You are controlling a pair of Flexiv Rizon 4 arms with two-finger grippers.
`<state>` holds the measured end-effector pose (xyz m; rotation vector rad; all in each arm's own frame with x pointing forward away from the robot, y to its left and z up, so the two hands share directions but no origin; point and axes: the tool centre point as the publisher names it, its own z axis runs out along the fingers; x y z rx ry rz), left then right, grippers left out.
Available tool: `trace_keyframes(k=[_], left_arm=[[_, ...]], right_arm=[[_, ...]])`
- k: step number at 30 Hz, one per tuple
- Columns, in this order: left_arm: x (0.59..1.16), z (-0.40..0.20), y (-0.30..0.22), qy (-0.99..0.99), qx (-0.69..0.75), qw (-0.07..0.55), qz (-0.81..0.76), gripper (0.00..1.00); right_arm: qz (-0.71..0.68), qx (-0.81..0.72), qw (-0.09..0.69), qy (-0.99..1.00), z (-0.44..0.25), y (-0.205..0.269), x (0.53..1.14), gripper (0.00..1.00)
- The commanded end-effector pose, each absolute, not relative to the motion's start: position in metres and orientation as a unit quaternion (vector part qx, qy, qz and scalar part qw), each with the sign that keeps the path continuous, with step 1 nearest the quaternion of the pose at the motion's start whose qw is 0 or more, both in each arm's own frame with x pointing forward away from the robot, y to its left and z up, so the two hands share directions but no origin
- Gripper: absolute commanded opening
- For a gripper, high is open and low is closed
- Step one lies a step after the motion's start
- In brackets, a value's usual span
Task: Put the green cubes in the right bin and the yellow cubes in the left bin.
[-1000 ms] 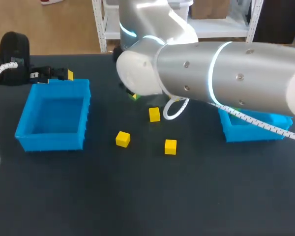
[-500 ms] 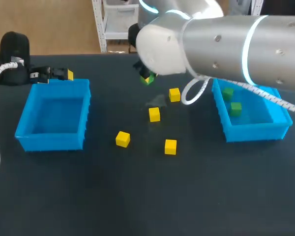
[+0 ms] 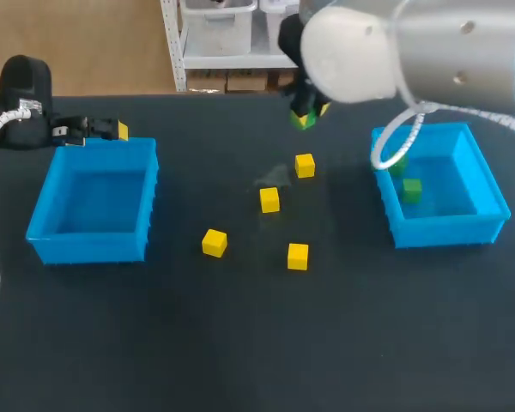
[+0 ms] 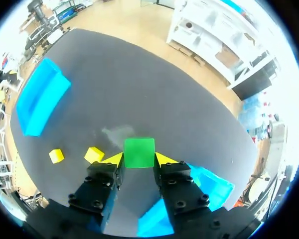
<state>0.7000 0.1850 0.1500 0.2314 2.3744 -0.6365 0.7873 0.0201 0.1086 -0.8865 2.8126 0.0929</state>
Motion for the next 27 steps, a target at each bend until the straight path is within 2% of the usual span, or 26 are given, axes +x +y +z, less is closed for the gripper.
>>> trace_keyframes(k=[1, 27], left_arm=[[0.700, 0.150, 0.185, 0.908, 0.088, 0.330, -0.243, 1.00], [0.700, 0.150, 0.185, 0.908, 0.088, 0.330, -0.243, 1.00]], right_arm=[[0.057, -0.286, 0.172, 0.941, 0.113, -0.005, 0.773, 0.00], [0.047, -0.179, 0.166, 0.969, 0.100, -0.109, 0.754, 0.00]])
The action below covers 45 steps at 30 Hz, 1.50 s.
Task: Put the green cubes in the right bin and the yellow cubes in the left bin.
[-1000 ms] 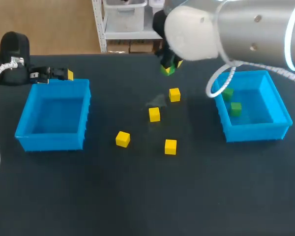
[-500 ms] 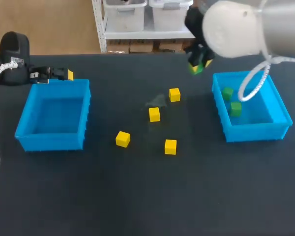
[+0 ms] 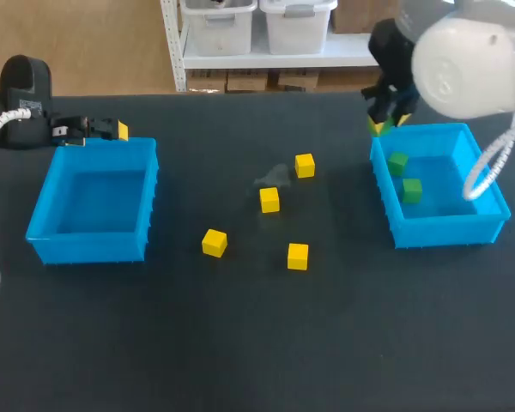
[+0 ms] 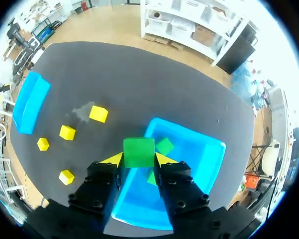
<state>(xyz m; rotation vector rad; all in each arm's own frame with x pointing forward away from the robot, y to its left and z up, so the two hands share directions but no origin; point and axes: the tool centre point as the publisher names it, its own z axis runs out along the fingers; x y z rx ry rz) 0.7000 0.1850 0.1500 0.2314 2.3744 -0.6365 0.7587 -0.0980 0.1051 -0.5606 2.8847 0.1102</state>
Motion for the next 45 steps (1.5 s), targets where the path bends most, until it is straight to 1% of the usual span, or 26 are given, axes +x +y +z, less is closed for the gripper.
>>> trace_keyframes(k=[1, 7, 22, 23, 24, 26, 27, 28, 45], left_arm=[[0.700, 0.150, 0.185, 0.908, 0.088, 0.330, -0.243, 1.00], [0.700, 0.150, 0.185, 0.908, 0.088, 0.330, -0.243, 1.00], [0.700, 0.150, 0.185, 0.908, 0.088, 0.330, -0.243, 1.00], [0.700, 0.150, 0.185, 0.908, 0.088, 0.330, -0.243, 1.00], [0.700, 0.150, 0.185, 0.908, 0.088, 0.330, -0.243, 1.00], [0.700, 0.150, 0.185, 0.908, 0.088, 0.330, -0.243, 1.00], [0.700, 0.150, 0.185, 0.908, 0.088, 0.330, -0.243, 1.00], [0.700, 0.150, 0.185, 0.908, 0.088, 0.330, -0.243, 1.00], [0.700, 0.150, 0.185, 0.908, 0.088, 0.330, -0.243, 1.00]], right_arm=[[0.046, -0.175, 0.163, 0.970, 0.098, -0.113, 0.754, 0.00], [0.037, -0.158, 0.152, 0.975, 0.088, -0.130, 0.751, 0.00], [0.019, -0.133, 0.133, 0.982, 0.071, -0.153, 0.747, 0.00], [0.019, -0.133, 0.133, 0.982, 0.071, -0.153, 0.747, 0.18], [0.021, -0.134, 0.134, 0.982, 0.071, -0.153, 0.747, 0.49], [0.023, -0.137, 0.137, 0.981, 0.075, -0.148, 0.747, 0.77], [0.025, -0.139, 0.140, 0.980, 0.077, -0.146, 0.747, 0.97], [0.026, -0.142, 0.142, 0.979, 0.078, -0.144, 0.748, 1.00], [0.050, -0.175, 0.166, 0.969, 0.097, -0.105, 0.753, 1.00]])
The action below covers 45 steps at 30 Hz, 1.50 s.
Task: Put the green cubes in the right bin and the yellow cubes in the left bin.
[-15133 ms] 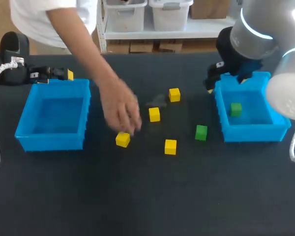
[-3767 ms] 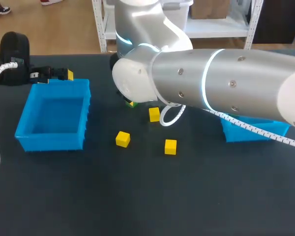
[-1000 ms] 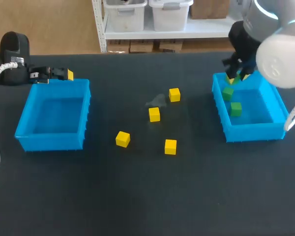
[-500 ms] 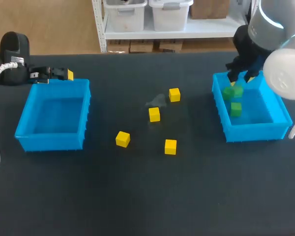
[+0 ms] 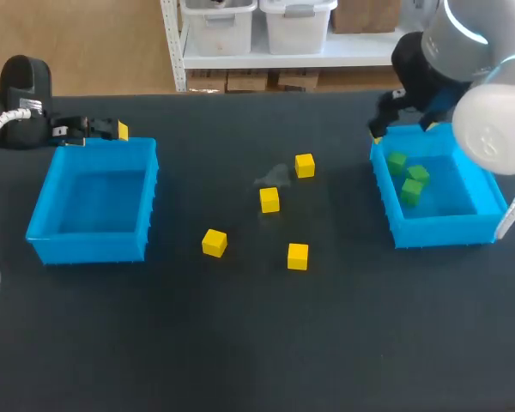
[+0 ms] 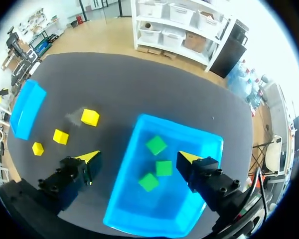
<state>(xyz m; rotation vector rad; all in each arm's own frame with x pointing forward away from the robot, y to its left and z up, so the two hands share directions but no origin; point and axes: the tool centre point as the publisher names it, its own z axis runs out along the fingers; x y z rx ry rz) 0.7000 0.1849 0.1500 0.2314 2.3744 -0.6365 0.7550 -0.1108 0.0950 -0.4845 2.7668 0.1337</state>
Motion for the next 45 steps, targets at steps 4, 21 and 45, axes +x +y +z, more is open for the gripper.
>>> trace_keyframes(k=[4, 21, 45], left_arm=[[0.700, 0.150, 0.185, 0.908, 0.088, 0.330, -0.243, 1.00], [0.700, 0.150, 0.185, 0.908, 0.088, 0.330, -0.243, 1.00], [0.708, 0.153, 0.190, 0.908, 0.150, 0.313, -0.236, 1.00]], right_arm=[[0.061, -0.178, 0.178, 0.966, 0.102, -0.098, 0.752, 1.00], [0.096, -0.200, 0.219, 0.950, 0.125, -0.068, 0.753, 1.00], [0.087, -0.204, 0.209, 0.952, 0.128, -0.068, 0.754, 1.00]])
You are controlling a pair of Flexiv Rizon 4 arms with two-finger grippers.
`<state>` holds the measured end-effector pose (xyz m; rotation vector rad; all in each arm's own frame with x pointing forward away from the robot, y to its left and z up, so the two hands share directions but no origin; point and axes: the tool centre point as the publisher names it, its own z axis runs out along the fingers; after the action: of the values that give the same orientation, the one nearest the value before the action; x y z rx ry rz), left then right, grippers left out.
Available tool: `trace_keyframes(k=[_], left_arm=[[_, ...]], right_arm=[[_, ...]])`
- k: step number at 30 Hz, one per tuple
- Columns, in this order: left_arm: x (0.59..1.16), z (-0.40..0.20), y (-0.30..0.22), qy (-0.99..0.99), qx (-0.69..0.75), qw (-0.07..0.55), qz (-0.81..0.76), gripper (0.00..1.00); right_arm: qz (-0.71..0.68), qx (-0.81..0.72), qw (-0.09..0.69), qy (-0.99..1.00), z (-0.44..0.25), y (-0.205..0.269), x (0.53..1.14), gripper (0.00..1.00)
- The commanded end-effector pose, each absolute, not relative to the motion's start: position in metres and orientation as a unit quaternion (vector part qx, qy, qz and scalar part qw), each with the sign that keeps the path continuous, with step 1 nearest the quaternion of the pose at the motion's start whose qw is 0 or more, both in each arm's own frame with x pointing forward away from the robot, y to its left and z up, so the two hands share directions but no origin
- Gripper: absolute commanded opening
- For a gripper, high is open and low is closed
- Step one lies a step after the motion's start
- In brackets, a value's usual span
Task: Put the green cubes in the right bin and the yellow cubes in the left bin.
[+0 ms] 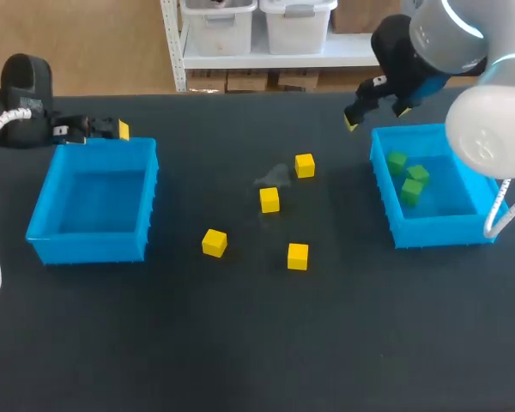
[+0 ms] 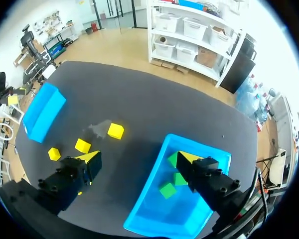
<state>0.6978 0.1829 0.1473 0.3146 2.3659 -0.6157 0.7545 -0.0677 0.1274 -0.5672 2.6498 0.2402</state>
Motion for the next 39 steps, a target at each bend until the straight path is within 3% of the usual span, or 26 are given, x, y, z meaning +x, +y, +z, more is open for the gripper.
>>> trace_keyframes(k=[1, 19, 39], left_arm=[[0.711, 0.154, 0.191, 0.907, 0.168, 0.312, -0.228, 1.00], [0.769, 0.190, 0.186, 0.878, 0.375, 0.224, -0.195, 1.00], [0.787, 0.187, 0.130, 0.822, 0.524, 0.154, -0.160, 1.00]], right_arm=[[0.087, -0.204, 0.209, 0.952, 0.128, -0.068, 0.754, 1.00], [0.087, -0.204, 0.209, 0.952, 0.128, -0.068, 0.754, 1.00], [0.087, -0.204, 0.209, 0.952, 0.128, -0.068, 0.754, 1.00]])
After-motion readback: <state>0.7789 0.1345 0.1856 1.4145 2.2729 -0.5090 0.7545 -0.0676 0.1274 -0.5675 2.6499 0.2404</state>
